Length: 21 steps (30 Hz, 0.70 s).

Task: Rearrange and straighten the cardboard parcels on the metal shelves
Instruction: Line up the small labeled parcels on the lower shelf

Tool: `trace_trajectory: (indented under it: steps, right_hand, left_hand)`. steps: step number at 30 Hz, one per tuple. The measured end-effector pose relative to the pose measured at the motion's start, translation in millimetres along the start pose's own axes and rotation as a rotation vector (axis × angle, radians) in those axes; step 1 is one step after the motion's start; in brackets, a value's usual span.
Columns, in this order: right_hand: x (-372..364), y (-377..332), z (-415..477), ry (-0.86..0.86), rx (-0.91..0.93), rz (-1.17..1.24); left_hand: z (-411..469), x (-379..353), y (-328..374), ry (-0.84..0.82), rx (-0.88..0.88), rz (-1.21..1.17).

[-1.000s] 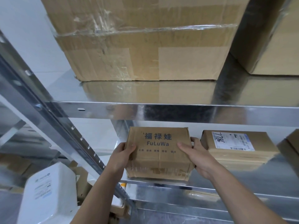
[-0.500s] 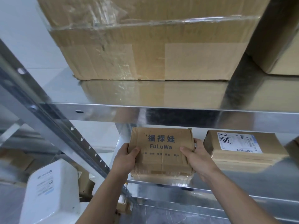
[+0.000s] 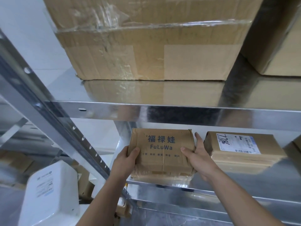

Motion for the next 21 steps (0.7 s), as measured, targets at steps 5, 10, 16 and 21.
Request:
trace_trajectory:
  steps: [5,10,16,21]
  right_hand:
    - [0,-12,-3,-0.086,0.017,0.049]
    - [2,-19,-3,-0.089,0.000,0.081]
    - [21,-31,2,0.014,-0.018,0.152]
    - [32,-38,-2,0.045,0.034,0.003]
  left_hand:
    - [-16,12,-16,0.029,0.075,-0.051]
    - [-30,7,-32,-0.075,0.235,-0.155]
    - [-28,26,3,0.132,0.070,-0.297]
    - [-34,34,51,0.098,-0.150,-0.427]
Point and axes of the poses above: each hand's wrist, its own z-axis towards the middle knuckle, its own x-axis out of the back of the hand, y = z × x, the point moved 7 cm from there along z, towards the middle knuckle, and after that the axes turned 10 degrees about y, right-handed, at the moved point
